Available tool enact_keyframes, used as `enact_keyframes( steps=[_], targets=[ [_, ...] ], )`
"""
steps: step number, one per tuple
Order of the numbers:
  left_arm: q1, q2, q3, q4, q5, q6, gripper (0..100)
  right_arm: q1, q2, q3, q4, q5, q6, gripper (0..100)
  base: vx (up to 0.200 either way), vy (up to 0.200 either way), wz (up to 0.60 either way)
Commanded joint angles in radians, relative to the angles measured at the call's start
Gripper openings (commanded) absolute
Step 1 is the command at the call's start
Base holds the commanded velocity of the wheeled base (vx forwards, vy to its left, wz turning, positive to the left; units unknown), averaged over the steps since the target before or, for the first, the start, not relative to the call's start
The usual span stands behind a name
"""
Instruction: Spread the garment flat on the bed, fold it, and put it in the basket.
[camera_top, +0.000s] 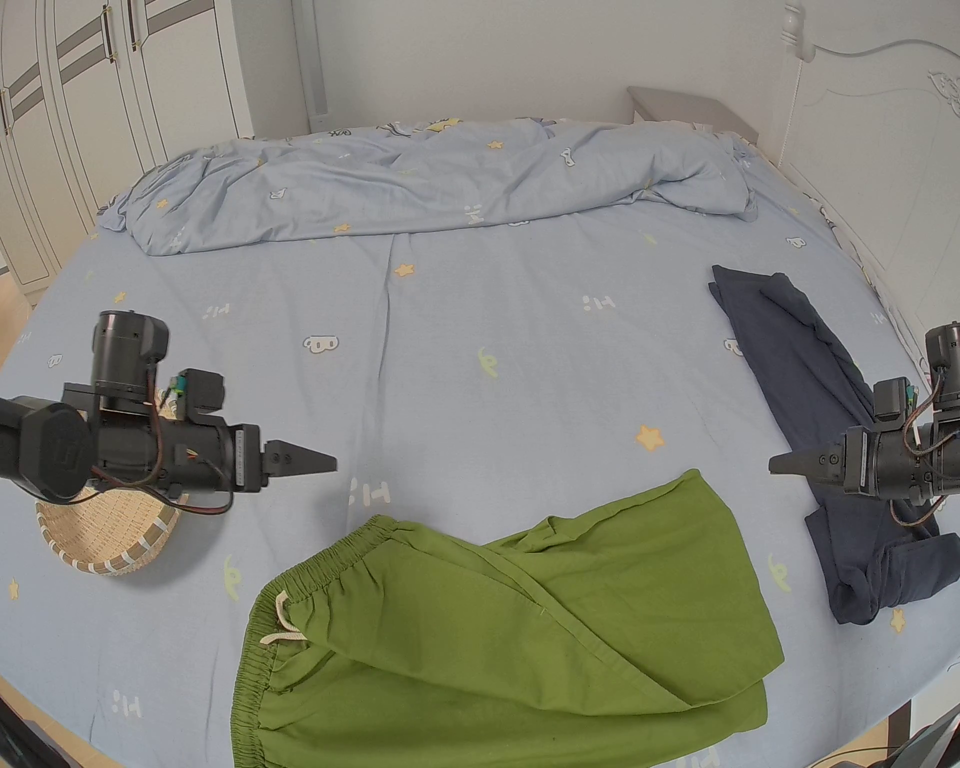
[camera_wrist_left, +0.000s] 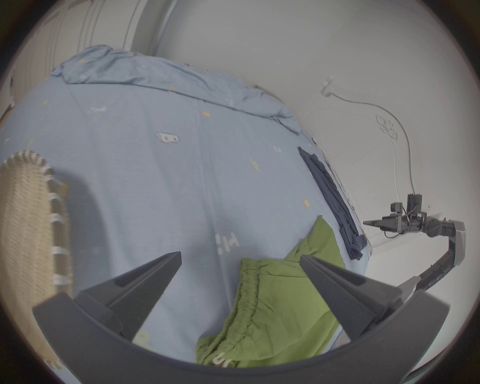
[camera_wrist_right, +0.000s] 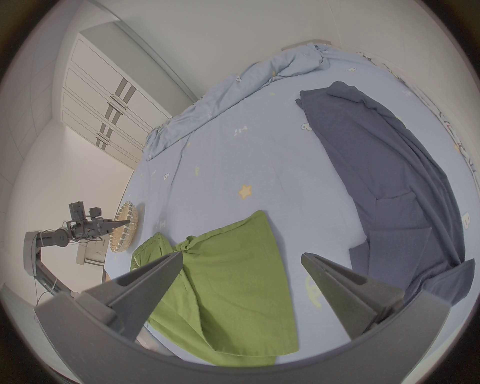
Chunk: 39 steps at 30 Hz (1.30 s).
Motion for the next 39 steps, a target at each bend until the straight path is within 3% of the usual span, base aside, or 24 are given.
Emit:
enact_keyframes(
  steps=[1,8,32,33,39],
  targets=[
    [-0.091,0.093,-0.02,-0.001,0.001,0.003,100,0.001,0.008,-0.01,0.002,0.001,-0.002,100,0.0,0.0,0.0],
    [-0.142,0.146,0.019,-0.001,0.007,0.011,100,-0.011,0.007,-0.017,0.001,0.001,-0.014,100,0.0,0.0,0.0],
    [-0.148,0.208,0.008,-0.001,0.007,0.012,100,-0.031,0.008,-0.011,-0.001,-0.001,-0.03,100,0.0,0.0,0.0],
    [-0.148,0.208,0.008,-0.001,0.007,0.012,0,-0.031,0.008,-0.011,-0.001,-0.001,-0.03,100,0.0,0.0,0.0],
    [-0.146,0.221,0.002,-0.001,0.009,0.012,0,-0.031,0.008,-0.008,0.001,-0.001,-0.031,100,0.0,0.0,0.0]
  ],
)
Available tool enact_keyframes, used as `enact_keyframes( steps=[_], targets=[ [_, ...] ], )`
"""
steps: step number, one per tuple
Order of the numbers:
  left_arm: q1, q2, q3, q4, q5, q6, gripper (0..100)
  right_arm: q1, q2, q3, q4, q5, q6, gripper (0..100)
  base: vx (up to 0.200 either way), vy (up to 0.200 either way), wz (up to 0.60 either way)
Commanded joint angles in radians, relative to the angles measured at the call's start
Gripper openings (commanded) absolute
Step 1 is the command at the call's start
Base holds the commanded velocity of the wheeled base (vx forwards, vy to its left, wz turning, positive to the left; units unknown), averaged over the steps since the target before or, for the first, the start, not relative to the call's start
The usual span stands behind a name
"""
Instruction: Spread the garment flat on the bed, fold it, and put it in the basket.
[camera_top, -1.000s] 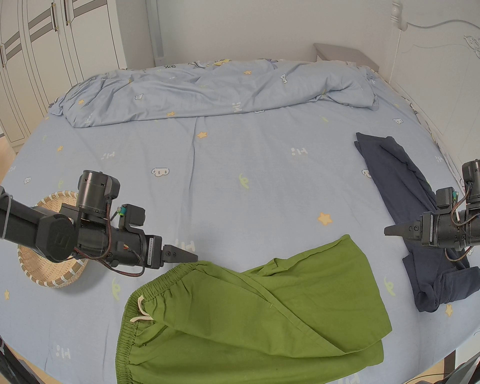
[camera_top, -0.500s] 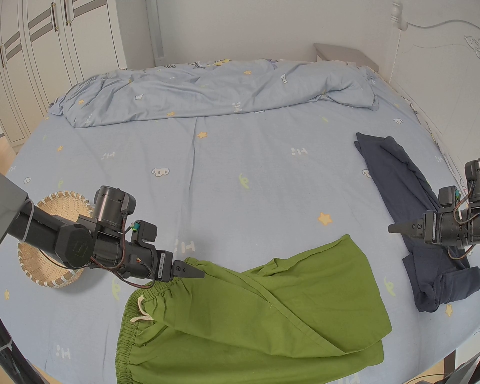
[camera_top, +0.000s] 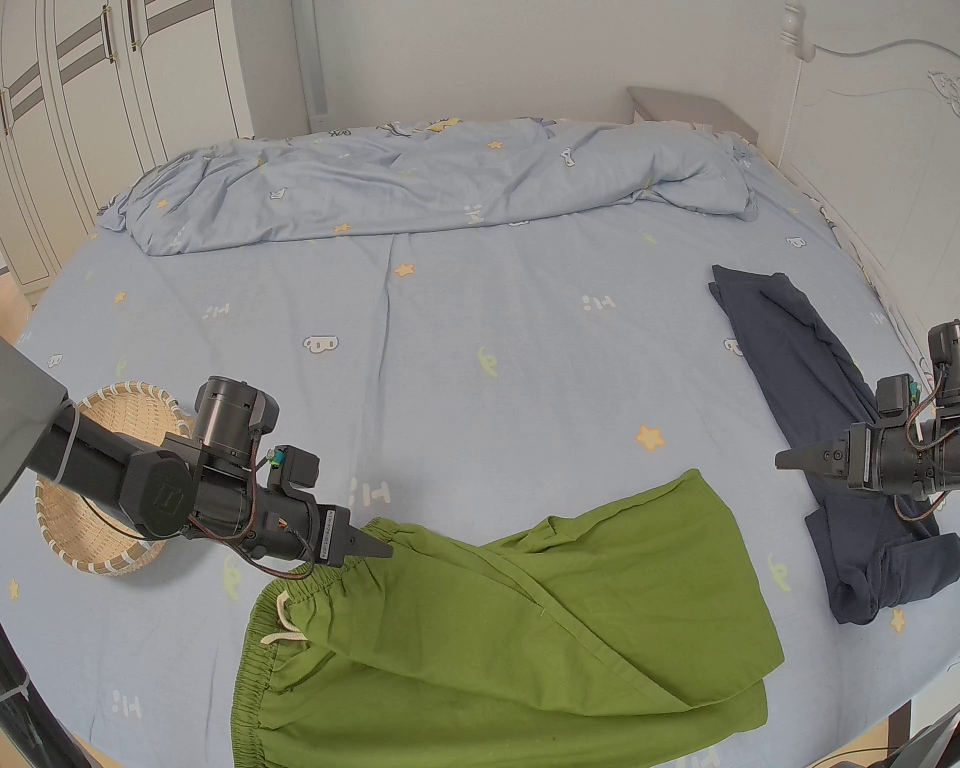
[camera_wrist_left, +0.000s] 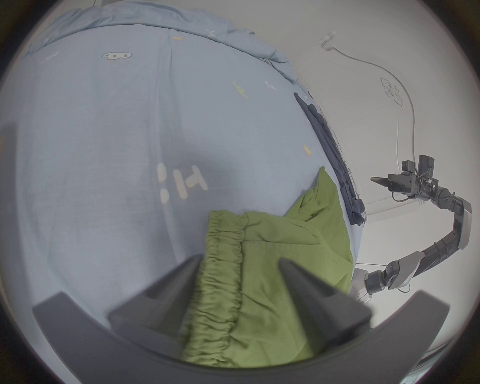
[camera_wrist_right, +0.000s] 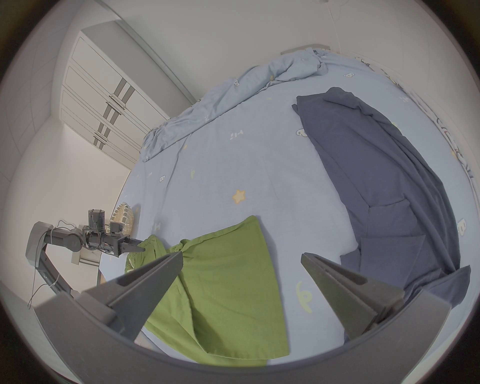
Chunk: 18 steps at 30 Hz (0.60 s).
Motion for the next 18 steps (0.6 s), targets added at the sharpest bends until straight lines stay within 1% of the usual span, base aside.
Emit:
enact_keyframes(
  steps=[1,8,13,15,18],
  targets=[
    [0.002,0.007,-0.006,0.0,0.001,-0.001,0,0.0,0.001,0.002,0.001,-0.001,0.0,100,0.0,0.0,0.0],
    [0.011,-0.01,-0.008,0.0,0.001,-0.006,0,0.002,-0.002,0.002,0.001,-0.001,0.0,100,0.0,0.0,0.0],
    [0.045,-0.087,-0.001,0.001,-0.001,-0.016,0,0.011,-0.005,-0.01,0.001,0.002,0.001,100,0.0,0.0,0.0],
    [0.055,-0.127,0.003,0.001,-0.002,-0.035,0,0.025,-0.002,-0.027,0.001,0.002,0.0,100,0.0,0.0,0.0],
    [0.072,-0.196,0.008,0.003,-0.008,-0.096,0,0.031,0.007,-0.084,0.007,0.002,0.001,100,0.0,0.0,0.0]
  ],
)
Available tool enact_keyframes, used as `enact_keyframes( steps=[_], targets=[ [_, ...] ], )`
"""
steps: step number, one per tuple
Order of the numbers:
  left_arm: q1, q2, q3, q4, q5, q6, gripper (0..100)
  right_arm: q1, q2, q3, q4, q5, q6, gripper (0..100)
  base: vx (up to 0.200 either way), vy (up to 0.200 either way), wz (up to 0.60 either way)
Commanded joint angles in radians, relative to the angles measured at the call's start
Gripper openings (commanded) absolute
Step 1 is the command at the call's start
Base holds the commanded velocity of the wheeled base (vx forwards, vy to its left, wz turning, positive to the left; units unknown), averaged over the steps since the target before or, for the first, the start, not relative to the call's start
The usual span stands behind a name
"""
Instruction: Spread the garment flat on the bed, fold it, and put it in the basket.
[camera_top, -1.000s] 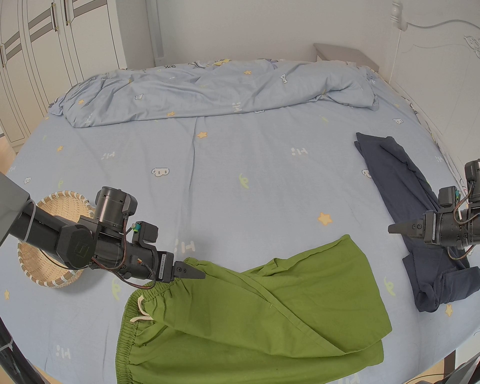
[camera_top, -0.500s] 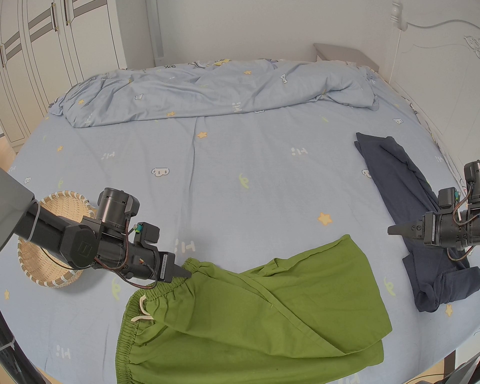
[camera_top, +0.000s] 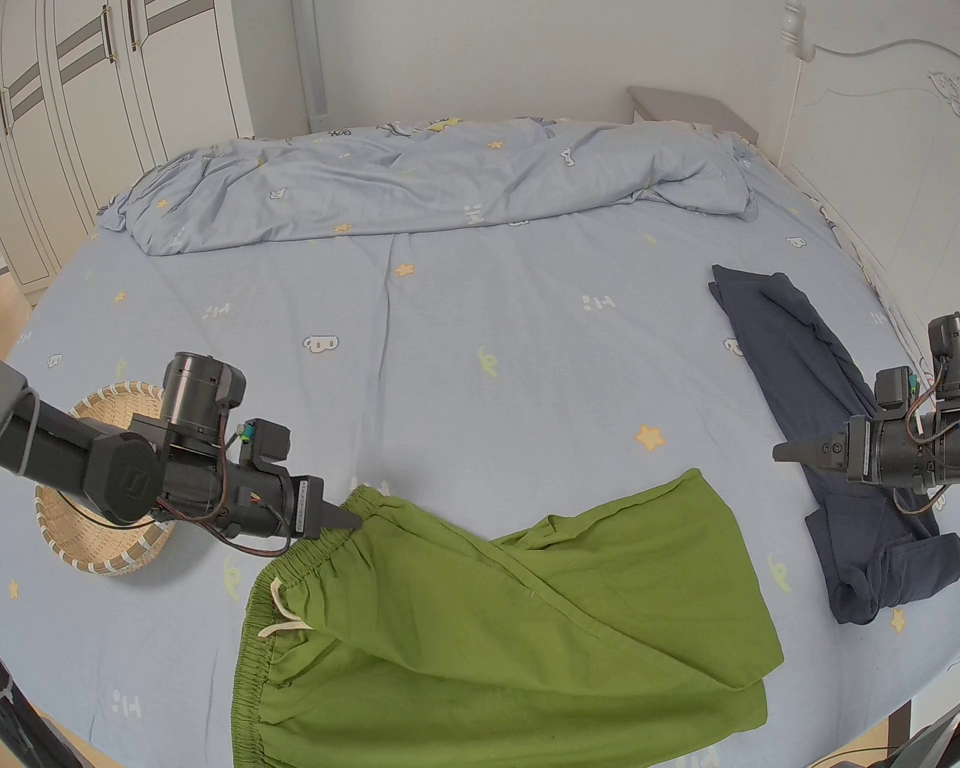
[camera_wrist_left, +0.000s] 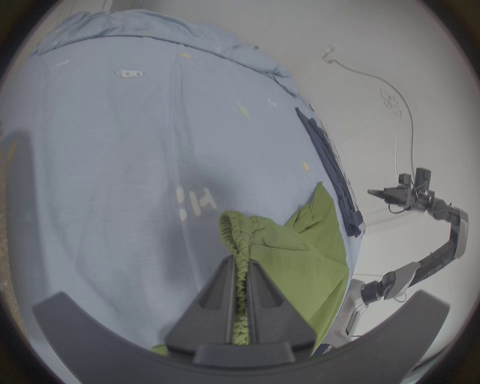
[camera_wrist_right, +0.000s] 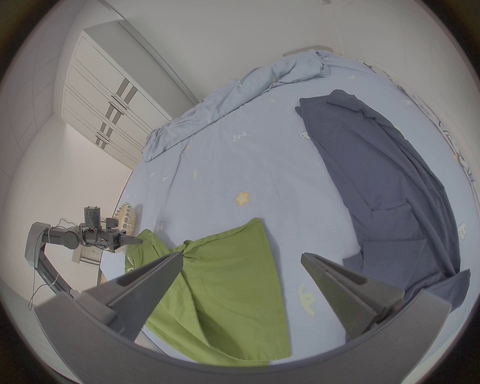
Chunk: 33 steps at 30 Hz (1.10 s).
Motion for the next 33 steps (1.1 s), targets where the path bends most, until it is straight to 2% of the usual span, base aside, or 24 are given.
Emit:
enact_keyframes(
  steps=[1,5,12,22,27,31,33],
  targets=[
    [0.038,-0.137,0.011,0.001,-0.006,-0.069,0,0.016,0.017,-0.077,0.005,0.003,-0.001,100,0.0,0.0,0.0],
    [0.079,-0.174,0.017,0.002,-0.007,-0.098,0,0.016,0.057,-0.12,0.005,0.003,0.001,100,0.0,0.0,0.0],
    [0.141,-0.151,0.015,-0.001,-0.007,-0.098,0,0.004,0.086,-0.071,0.003,0.007,0.001,100,0.0,0.0,0.0],
    [0.156,-0.129,0.029,-0.001,-0.007,-0.092,0,0.015,0.103,0.043,-0.002,0.015,-0.001,100,0.0,0.0,0.0],
    [0.155,-0.131,0.037,-0.003,-0.006,-0.091,0,-0.021,0.123,0.118,-0.003,0.065,0.003,100,0.0,0.0,0.0],
    [0.155,-0.121,0.038,-0.003,-0.007,-0.086,0,-0.088,0.16,0.153,-0.003,0.164,-0.014,100,0.0,0.0,0.0],
    [0.153,-0.115,0.042,-0.003,-0.007,-0.065,0,-0.099,0.19,0.152,-0.003,0.18,-0.024,100,0.0,0.0,0.0]
  ],
)
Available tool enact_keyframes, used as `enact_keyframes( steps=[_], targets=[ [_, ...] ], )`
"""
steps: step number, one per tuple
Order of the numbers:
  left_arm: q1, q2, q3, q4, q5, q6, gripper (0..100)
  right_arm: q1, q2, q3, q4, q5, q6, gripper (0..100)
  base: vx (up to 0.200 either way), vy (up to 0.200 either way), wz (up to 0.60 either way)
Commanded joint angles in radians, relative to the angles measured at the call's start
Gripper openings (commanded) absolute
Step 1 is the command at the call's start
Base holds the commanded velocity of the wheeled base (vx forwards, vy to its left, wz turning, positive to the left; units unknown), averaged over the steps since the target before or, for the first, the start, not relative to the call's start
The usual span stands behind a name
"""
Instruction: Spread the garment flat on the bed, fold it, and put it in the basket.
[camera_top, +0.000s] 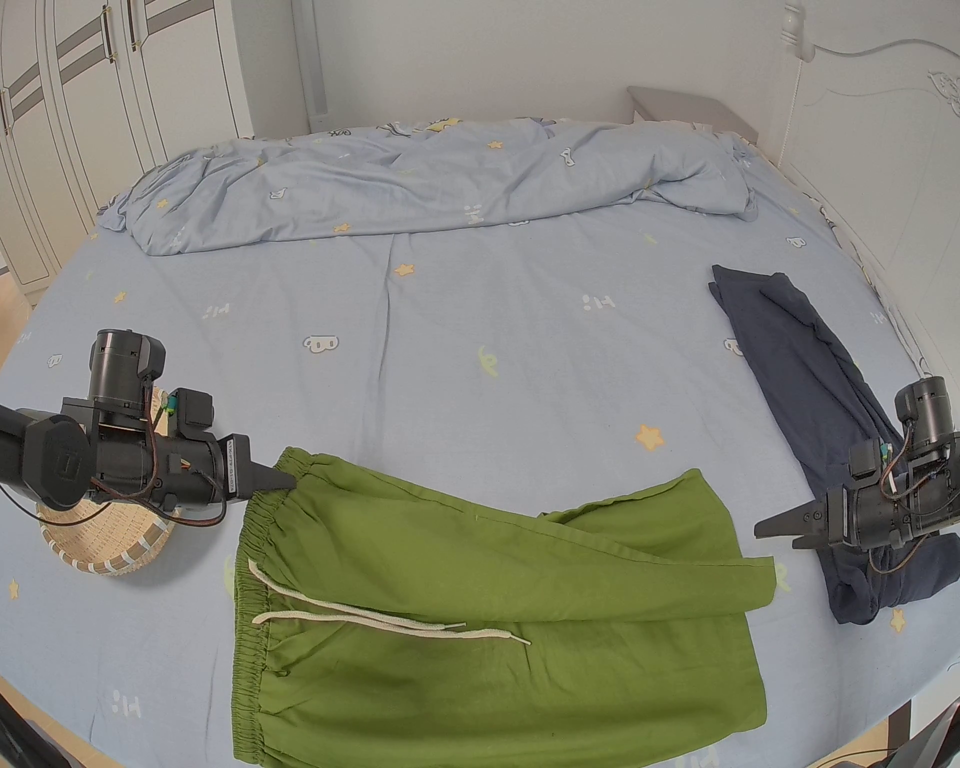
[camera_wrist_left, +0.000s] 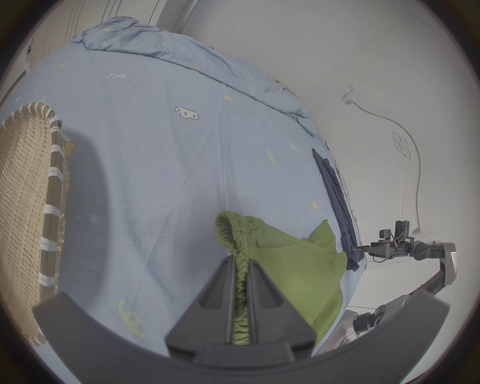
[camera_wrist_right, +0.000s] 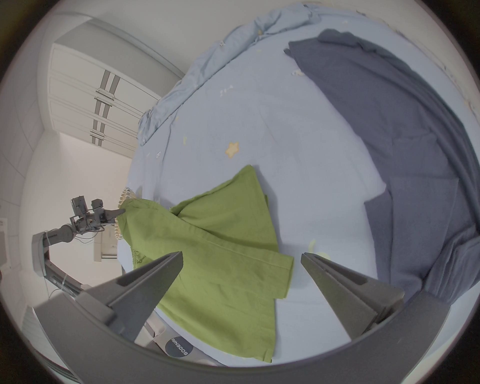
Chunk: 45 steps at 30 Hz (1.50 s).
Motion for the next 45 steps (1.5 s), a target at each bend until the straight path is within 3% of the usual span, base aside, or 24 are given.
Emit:
enact_keyframes(
  steps=[1,11,20,25,31,32,45],
  targets=[
    [-0.001,0.018,0.006,0.0,0.0,0.039,0,-0.048,0.077,0.018,0.001,0.028,-0.019,100,0.0,0.0,0.0],
    [0.002,0.026,0.01,0.0,0.001,0.064,0,-0.065,0.149,0.024,-0.012,0.034,-0.062,100,0.0,0.0,0.0],
    [0.014,0.036,0.0,0.0,0.001,0.059,0,-0.03,0.163,0.087,-0.153,0.037,-0.05,100,0.0,0.0,0.0],
    [0.028,0.053,-0.012,0.0,0.0,0.058,0,-0.033,0.181,0.096,-0.166,0.089,-0.048,100,0.0,0.0,0.0],
    [0.026,0.055,-0.012,0.0,0.0,0.059,0,-0.036,0.184,0.097,-0.173,0.095,-0.045,100,0.0,0.0,0.0],
    [0.026,0.055,-0.012,0.0,0.0,0.059,0,-0.036,0.184,0.097,-0.173,0.095,-0.045,0,0.0,0.0,0.0],
    [0.029,0.058,-0.014,0.0,-0.002,0.058,0,-0.066,0.18,0.11,-0.22,0.117,-0.044,0,0.0,0.0,0.0]
  ],
)
